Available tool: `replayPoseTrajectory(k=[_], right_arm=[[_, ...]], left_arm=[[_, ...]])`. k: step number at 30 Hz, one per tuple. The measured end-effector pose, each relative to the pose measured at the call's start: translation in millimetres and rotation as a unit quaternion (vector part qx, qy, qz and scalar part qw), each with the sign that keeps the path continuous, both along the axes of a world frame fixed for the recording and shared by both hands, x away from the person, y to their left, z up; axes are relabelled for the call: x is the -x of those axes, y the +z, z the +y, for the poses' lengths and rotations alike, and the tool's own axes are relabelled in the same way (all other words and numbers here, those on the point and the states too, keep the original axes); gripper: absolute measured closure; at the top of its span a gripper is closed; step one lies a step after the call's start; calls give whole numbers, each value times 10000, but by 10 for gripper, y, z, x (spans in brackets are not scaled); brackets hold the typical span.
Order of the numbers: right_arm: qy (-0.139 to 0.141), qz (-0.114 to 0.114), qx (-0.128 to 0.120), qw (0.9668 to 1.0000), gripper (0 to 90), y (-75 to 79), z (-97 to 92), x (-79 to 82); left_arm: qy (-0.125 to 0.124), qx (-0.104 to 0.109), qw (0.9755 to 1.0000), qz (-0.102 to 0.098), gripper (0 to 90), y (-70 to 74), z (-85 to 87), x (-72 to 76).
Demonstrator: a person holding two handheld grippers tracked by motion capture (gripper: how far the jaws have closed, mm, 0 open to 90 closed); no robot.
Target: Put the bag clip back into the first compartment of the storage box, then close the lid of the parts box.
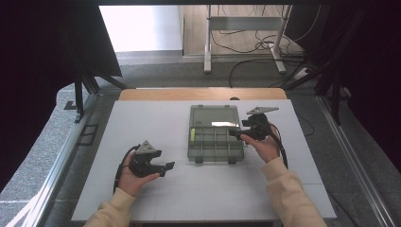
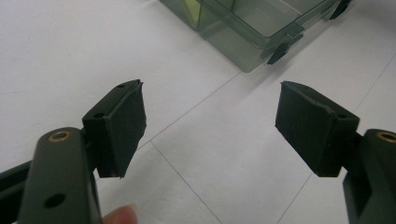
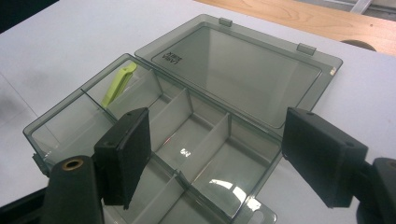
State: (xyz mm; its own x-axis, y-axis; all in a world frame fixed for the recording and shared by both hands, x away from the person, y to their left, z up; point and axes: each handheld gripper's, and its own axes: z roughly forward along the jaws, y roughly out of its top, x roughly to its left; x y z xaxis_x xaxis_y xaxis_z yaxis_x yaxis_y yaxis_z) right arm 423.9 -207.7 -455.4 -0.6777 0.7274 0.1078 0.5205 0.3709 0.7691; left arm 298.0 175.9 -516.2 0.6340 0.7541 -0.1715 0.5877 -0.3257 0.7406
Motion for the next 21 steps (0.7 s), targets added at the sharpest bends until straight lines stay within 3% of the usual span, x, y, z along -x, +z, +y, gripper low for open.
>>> replayPoseTrajectory(k=[21], right_arm=[[-85, 44, -9, 10000, 248, -8, -49, -35]], left_arm=[[87, 91, 9999, -32, 251, 33, 1, -49]])
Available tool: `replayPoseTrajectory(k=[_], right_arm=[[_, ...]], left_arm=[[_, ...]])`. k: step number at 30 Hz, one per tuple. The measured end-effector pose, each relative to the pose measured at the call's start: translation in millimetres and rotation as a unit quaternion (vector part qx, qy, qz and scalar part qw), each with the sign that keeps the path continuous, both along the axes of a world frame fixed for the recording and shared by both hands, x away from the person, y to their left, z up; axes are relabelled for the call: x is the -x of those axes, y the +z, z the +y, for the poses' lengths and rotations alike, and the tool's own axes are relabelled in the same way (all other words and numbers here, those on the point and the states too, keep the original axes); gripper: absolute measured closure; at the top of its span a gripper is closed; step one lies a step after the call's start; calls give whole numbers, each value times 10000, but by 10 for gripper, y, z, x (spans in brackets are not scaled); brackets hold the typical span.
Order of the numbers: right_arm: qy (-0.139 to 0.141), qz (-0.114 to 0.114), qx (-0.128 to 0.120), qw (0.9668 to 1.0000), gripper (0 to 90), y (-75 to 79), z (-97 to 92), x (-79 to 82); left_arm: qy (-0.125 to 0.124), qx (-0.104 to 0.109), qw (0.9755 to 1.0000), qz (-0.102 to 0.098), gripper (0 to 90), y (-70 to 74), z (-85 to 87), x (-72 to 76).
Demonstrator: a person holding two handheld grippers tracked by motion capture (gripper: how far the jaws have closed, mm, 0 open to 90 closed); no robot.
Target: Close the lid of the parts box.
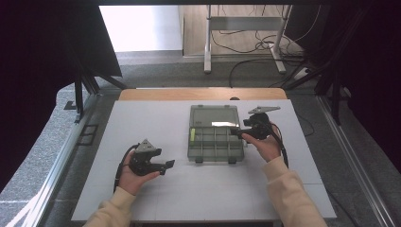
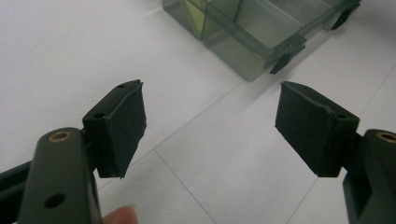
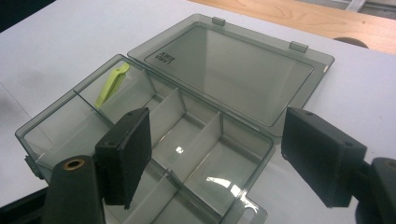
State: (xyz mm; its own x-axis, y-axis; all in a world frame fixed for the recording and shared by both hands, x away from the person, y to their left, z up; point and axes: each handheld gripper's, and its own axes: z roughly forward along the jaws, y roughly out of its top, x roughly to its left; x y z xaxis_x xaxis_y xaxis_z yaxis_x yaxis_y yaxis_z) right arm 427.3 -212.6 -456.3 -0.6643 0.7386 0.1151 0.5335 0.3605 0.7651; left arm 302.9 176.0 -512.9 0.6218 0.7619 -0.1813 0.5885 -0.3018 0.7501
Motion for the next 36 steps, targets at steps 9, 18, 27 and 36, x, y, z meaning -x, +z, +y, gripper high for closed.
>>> replayPoseTrajectory(k=[9, 18, 27, 36], right_arm=[[-19, 16, 19, 10000, 252, -9, 2, -12], [-15, 14, 31, 10000, 254, -16, 1, -21], [-5, 21, 41, 10000, 255, -21, 4, -24], [1, 53, 52, 10000, 256, -36, 11, -32]], left_arm=[[-18, 77, 10000, -18, 245, 113, -89, -98], [1, 145, 9999, 10, 245, 175, -124, -170], [-15, 168, 9998, 51, 244, 191, -170, -228], [-36, 194, 9998, 96, 239, 261, -220, -345]])
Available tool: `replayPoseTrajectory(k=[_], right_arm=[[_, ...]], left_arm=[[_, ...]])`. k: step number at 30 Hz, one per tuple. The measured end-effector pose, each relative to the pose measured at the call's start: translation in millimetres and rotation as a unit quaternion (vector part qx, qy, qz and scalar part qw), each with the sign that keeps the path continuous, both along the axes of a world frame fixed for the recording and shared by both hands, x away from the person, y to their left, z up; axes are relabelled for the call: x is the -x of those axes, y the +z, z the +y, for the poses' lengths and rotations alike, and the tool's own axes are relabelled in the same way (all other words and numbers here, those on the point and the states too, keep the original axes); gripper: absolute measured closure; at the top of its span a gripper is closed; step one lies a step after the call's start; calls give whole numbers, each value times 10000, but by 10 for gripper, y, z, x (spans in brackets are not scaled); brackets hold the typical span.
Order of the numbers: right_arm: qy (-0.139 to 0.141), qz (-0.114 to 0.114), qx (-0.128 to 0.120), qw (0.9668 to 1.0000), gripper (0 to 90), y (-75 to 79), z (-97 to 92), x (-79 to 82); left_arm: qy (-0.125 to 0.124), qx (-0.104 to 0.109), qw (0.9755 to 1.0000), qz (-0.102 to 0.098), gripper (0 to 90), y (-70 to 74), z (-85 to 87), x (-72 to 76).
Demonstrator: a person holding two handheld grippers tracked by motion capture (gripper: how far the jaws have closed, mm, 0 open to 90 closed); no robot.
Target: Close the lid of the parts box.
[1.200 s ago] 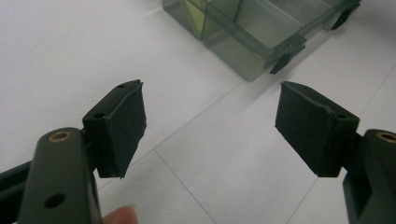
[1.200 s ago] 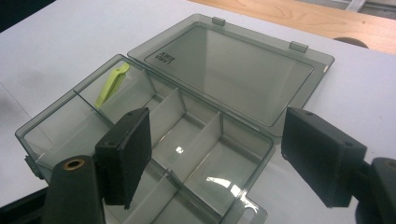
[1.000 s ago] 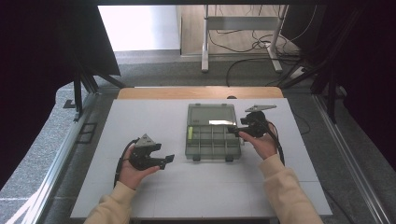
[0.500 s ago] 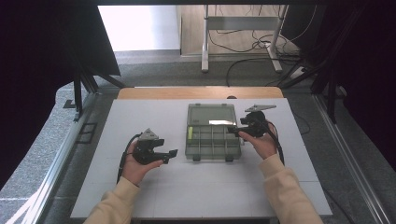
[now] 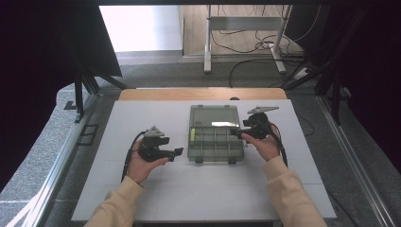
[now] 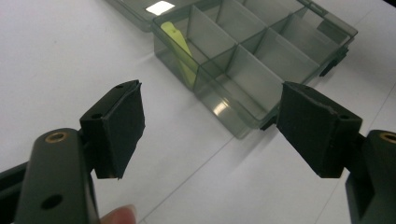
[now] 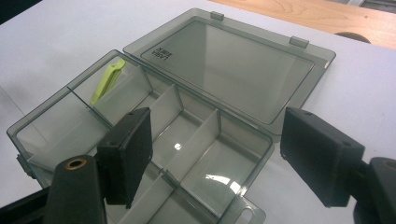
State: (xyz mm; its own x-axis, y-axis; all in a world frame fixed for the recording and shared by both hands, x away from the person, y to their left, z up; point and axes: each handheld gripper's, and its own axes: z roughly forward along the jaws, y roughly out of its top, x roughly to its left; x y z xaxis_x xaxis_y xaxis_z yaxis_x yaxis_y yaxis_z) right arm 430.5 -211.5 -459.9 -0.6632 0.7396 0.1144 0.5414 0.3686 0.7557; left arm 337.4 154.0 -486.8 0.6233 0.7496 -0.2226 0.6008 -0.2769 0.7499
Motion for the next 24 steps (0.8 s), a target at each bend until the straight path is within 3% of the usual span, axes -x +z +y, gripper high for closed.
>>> replayPoseTrajectory(k=[9, 16, 24], right_arm=[[-40, -19, 60, 10000, 257, -13, 13, -19], [-72, -46, 45, 10000, 259, 5, 21, -23], [-121, -162, 99, 9997, 259, 15, 41, -33]], left_arm=[[62, -24, 10000, 69, 231, 78, -76, -194], [227, -18, 9997, -8, 227, 89, -136, -314], [221, -47, 9996, -157, 255, 30, -250, -466]])
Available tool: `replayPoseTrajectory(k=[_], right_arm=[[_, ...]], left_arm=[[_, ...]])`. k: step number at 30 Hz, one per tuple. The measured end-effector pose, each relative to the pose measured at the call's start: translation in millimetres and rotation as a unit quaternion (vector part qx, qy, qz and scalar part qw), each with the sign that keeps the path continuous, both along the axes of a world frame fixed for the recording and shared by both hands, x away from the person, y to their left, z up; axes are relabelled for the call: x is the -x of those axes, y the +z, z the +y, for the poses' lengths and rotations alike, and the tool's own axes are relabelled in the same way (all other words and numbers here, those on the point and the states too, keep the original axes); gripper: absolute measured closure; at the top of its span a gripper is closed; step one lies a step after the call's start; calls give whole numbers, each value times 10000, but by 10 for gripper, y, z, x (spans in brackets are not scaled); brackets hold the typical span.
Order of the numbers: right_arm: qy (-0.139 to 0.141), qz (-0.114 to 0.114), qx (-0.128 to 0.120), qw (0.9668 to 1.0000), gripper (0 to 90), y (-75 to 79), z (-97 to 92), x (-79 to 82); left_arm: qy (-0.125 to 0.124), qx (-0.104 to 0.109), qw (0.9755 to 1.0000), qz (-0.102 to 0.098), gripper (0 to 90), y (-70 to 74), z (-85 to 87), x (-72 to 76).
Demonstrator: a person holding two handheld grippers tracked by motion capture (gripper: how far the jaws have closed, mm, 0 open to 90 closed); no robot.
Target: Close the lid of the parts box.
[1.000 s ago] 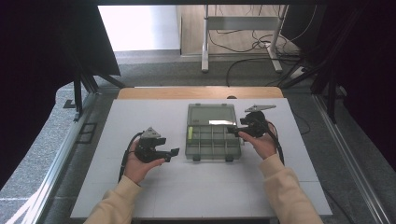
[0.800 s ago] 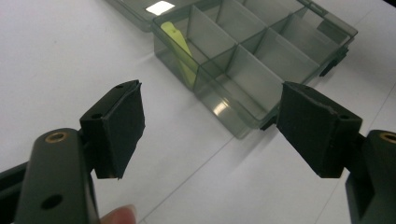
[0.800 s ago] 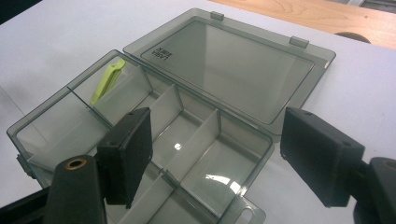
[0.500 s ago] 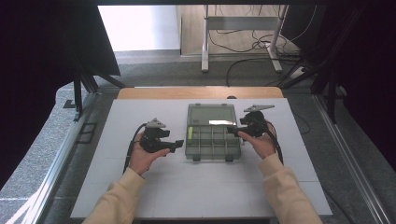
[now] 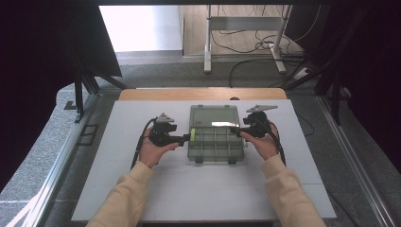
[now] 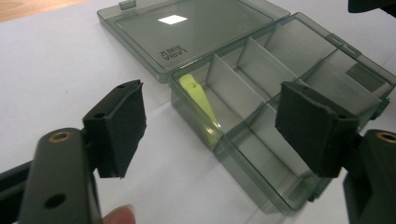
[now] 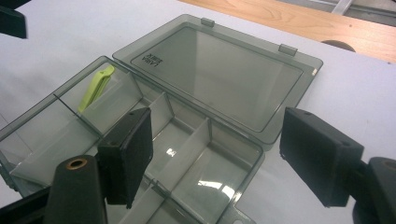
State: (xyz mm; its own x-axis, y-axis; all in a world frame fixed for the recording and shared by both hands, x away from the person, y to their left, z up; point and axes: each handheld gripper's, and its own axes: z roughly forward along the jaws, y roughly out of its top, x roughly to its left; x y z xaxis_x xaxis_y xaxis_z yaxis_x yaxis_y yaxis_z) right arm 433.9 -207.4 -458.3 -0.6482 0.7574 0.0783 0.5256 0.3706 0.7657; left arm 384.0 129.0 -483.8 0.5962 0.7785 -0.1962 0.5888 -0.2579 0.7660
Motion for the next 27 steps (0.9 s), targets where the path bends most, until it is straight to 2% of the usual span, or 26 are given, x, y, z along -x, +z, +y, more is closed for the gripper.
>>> replayPoseTrajectory(k=[3, 15, 23, 27], right_arm=[[-18, -2, 17, 10000, 261, -9, 18, -13], [-80, 2, 42, 10000, 267, -23, 60, -61], [-136, 91, 60, 9998, 271, -67, 59, -163], [-199, 115, -24, 9997, 271, -36, 36, -212]], left_arm=[[14, 1, 10000, 38, 256, -18, -33, -54], [92, 244, 9995, 170, 258, 27, -76, -260], [75, 198, 9995, 231, 261, 49, -119, -396], [88, 189, 9994, 284, 261, 53, -130, -458]])
